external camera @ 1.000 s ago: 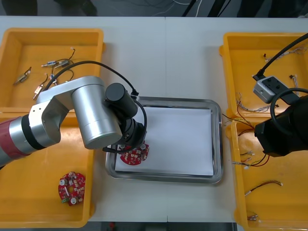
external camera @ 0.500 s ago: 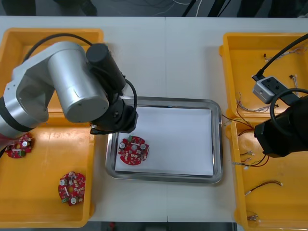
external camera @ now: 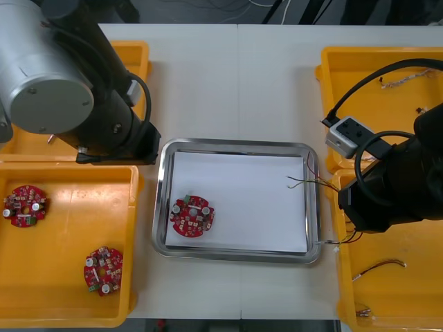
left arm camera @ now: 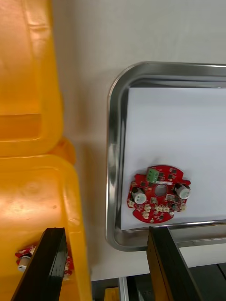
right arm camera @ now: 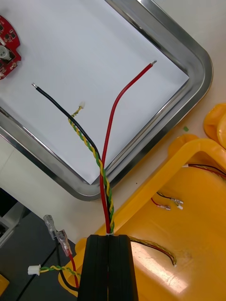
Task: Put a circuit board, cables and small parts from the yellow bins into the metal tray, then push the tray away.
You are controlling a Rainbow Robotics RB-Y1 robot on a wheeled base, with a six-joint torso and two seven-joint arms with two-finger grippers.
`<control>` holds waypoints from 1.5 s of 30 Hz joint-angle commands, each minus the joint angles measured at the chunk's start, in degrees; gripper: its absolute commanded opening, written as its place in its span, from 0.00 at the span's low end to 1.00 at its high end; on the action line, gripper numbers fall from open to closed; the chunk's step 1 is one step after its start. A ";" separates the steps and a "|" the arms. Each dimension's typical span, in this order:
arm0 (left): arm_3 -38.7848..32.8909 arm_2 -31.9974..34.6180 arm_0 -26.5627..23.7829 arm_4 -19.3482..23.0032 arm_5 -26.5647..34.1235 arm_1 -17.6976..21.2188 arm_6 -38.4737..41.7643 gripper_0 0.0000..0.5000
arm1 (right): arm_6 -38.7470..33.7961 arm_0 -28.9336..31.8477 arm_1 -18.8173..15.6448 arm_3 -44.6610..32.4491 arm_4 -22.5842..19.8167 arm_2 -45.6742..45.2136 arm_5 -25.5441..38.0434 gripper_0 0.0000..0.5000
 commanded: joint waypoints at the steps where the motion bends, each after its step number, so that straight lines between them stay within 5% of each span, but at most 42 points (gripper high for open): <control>1: -3.45 4.93 2.68 0.73 2.37 3.84 1.28 1.00 | 9.23 -3.56 1.91 -0.08 1.59 2.99 -0.44 0.00; 17: -3.89 18.11 13.67 0.99 3.78 10.79 -14.10 1.00 | 30.32 -5.67 9.56 7.83 6.43 8.79 -0.35 0.00; 26: 3.14 21.19 13.76 0.82 2.37 11.05 -23.51 1.00 | 39.55 -5.67 14.04 10.47 14.95 12.92 0.61 0.00; 40: 15.10 21.98 10.07 -0.24 -1.50 11.05 -36.43 1.00 | 39.90 -1.28 18.61 14.51 24.18 17.58 0.61 0.00; 45: 19.32 21.98 8.13 -0.24 -2.55 11.05 -40.30 1.00 | 40.78 -0.75 19.75 17.41 24.53 18.72 -0.26 0.00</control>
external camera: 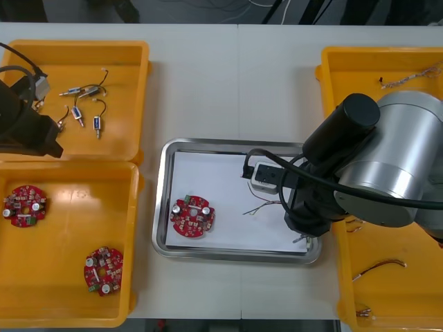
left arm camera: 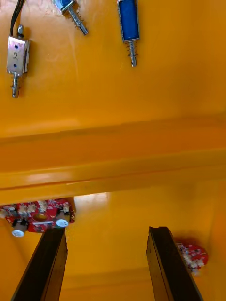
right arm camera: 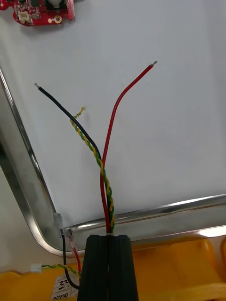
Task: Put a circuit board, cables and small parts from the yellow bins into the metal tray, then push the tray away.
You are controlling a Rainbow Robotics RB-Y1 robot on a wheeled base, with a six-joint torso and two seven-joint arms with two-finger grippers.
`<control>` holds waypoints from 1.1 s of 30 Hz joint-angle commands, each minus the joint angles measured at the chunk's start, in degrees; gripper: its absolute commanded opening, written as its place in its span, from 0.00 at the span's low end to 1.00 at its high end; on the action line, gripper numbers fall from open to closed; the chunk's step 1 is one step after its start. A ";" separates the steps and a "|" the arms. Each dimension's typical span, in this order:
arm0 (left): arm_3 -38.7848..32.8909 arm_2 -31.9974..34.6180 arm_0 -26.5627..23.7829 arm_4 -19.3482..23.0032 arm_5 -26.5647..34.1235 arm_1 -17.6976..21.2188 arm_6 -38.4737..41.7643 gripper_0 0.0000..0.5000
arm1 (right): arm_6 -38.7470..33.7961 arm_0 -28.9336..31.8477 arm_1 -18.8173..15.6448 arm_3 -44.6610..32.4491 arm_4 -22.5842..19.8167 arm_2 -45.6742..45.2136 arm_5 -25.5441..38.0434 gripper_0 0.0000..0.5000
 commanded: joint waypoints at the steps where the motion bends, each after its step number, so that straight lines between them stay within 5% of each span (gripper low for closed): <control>1: 3.46 1.68 -4.28 -0.60 -1.42 2.16 -3.34 1.00 | 2.39 1.04 2.04 2.07 0.73 2.15 -1.42 0.00; 19: 16.73 0.98 -10.79 -1.30 -4.14 1.28 -16.26 1.00 | 10.91 4.03 4.06 3.74 9.17 8.22 -7.04 0.00; 33: 27.45 -5.18 -17.73 -4.47 -8.36 -2.15 -18.46 1.00 | 12.41 4.64 3.10 6.90 14.53 13.75 -11.44 0.00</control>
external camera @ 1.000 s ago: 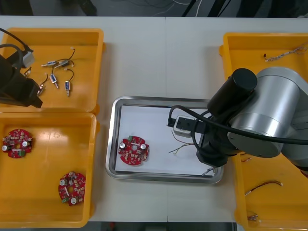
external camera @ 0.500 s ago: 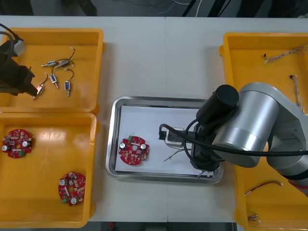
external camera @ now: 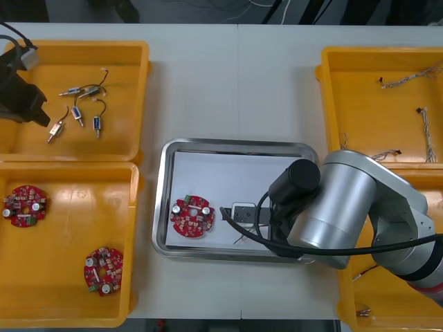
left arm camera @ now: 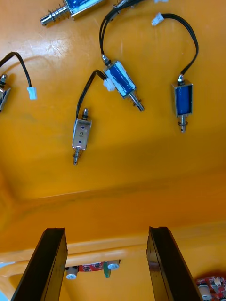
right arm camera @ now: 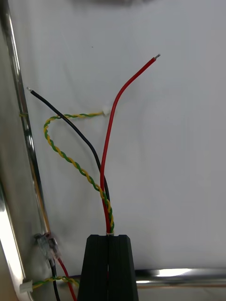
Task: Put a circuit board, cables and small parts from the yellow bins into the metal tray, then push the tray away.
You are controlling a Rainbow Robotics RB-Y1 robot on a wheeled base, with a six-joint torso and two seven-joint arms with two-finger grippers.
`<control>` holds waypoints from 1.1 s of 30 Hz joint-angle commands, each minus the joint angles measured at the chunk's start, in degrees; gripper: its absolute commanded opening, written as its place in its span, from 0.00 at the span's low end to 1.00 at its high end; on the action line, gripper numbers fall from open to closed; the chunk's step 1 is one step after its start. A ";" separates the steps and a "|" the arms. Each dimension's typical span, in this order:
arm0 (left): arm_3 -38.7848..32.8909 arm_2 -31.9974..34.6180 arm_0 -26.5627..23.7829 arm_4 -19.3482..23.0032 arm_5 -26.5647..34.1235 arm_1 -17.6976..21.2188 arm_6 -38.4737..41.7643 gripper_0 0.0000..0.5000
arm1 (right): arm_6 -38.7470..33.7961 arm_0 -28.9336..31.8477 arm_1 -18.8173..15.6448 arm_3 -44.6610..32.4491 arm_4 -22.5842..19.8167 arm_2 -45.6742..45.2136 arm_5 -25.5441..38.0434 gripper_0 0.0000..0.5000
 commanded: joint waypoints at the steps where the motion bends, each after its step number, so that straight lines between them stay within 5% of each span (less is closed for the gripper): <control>1: 2.42 -1.84 -4.41 -1.28 -2.09 -1.51 -2.29 1.00 | 1.63 0.58 0.02 2.23 0.19 1.70 -2.82 0.00; 17: 6.99 -6.76 -5.28 -2.43 -8.15 -2.48 -4.84 1.00 | 1.37 0.58 -0.78 3.73 3.36 3.81 -7.74 0.00; 19: 8.22 -7.20 -5.28 -2.43 -9.73 -2.48 -5.72 1.00 | 1.19 0.58 -0.86 3.73 3.71 3.81 -7.56 0.13; 21: 9.63 -7.64 -5.28 -2.34 -11.40 -2.48 -7.56 1.00 | 1.10 0.58 -0.86 3.73 4.32 3.81 -7.65 0.65; 24: 11.12 -7.64 -5.28 -1.90 -12.72 -2.48 -8.97 1.00 | 0.84 0.58 -0.86 3.73 4.50 3.81 -7.92 1.00; 33: 13.49 -11.86 -5.28 -1.19 -19.14 -2.83 -8.97 1.00 | 0.58 0.58 -0.86 2.32 3.18 1.70 -7.83 1.00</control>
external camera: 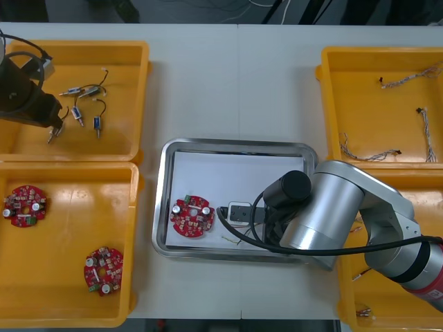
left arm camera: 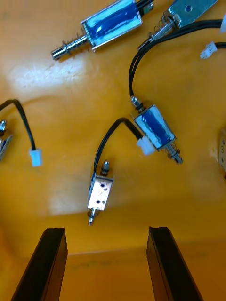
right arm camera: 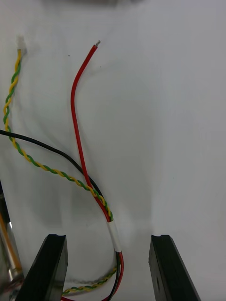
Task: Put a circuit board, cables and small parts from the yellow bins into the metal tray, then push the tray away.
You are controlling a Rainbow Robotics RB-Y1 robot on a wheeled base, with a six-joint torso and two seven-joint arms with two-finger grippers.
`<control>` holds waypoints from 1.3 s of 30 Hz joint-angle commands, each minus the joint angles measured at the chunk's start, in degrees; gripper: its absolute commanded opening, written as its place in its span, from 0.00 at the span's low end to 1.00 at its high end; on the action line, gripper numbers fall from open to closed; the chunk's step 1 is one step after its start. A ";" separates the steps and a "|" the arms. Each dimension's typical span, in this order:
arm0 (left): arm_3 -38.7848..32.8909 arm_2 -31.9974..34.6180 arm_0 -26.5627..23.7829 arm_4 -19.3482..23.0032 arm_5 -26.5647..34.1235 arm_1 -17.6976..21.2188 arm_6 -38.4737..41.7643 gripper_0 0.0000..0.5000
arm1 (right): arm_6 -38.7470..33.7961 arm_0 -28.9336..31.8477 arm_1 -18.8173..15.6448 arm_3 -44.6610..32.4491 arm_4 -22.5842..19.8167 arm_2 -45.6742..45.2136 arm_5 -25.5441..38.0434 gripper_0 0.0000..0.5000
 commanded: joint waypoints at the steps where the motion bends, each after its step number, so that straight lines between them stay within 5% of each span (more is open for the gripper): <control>1: 2.04 -3.19 -2.77 0.88 -4.10 -1.01 -5.25 1.00 | 0.40 0.53 -0.74 -2.63 -1.33 -1.74 -0.14 1.00; 10: 3.09 -5.57 -2.77 0.88 -6.47 -1.36 -5.33 1.00 | -0.30 -0.09 -0.66 -6.67 -4.75 -7.10 1.53 1.00; 25: 6.43 -9.26 -2.68 1.58 -12.01 -1.36 -5.77 1.00 | -3.29 -5.18 3.04 -11.68 -10.55 -21.16 19.72 1.00; 31: 7.14 -9.78 -2.68 2.19 -12.98 -1.36 -5.86 1.00 | -5.75 -6.68 3.21 -12.39 -12.40 -26.70 19.77 1.00; 32: 7.14 -9.70 -2.68 2.28 -12.98 -1.45 -5.86 0.96 | -6.54 -6.77 3.21 -12.39 -12.75 -27.23 19.77 1.00; 34: 7.14 -9.78 -2.68 2.37 -12.98 -1.36 -5.86 0.65 | -8.83 -7.03 3.21 -12.48 -13.89 -28.81 19.77 1.00; 35: 7.14 -9.78 -2.68 2.46 -12.98 -1.36 -5.86 0.20 | -11.46 -7.38 3.21 -12.39 -14.69 -30.31 19.77 1.00; 36: 7.14 -9.70 -2.68 2.55 -12.98 -1.36 -5.86 0.07 | -12.25 -7.47 3.21 -12.39 -14.77 -30.74 19.77 1.00; 39: 7.14 -9.70 -2.68 2.63 -12.98 -1.36 -5.86 0.00 | -16.03 -8.52 3.12 -12.39 -15.56 -33.73 19.77 1.00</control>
